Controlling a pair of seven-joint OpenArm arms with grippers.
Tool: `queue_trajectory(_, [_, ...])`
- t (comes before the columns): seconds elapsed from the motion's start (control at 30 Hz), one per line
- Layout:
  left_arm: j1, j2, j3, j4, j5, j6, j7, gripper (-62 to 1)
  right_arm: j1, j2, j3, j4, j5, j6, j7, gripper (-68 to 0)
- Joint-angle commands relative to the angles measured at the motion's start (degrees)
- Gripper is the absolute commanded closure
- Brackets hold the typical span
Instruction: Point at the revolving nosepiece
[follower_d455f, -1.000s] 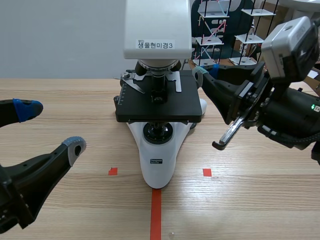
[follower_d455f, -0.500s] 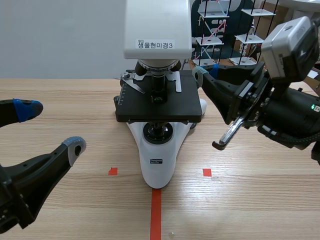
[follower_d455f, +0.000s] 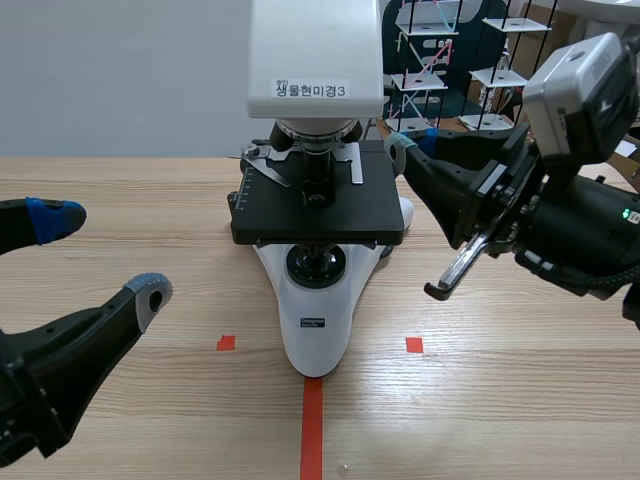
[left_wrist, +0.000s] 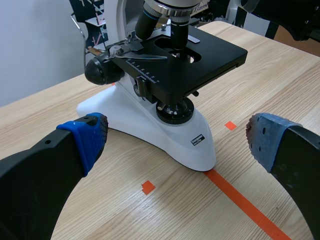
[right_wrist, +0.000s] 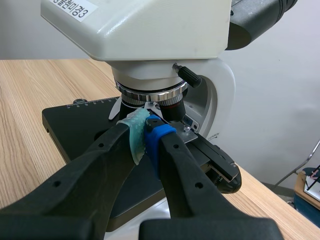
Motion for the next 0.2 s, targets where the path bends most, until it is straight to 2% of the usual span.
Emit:
queue_trajectory(0.0, [-0.2, 0.6, -0.1, 0.3, -0.6, -0.1, -1.0, -58.1, 0.2, 0.0, 0.6, 0.7, 0.7, 0.0, 1.0, -0.6])
queue_trajectory(0.17, [-0.2, 0.6, -0.1, 0.3, -0.6, -0.1, -1.0, -58.1, 0.2, 0.0, 0.6, 0.7, 0.7, 0.0, 1.0, -0.6])
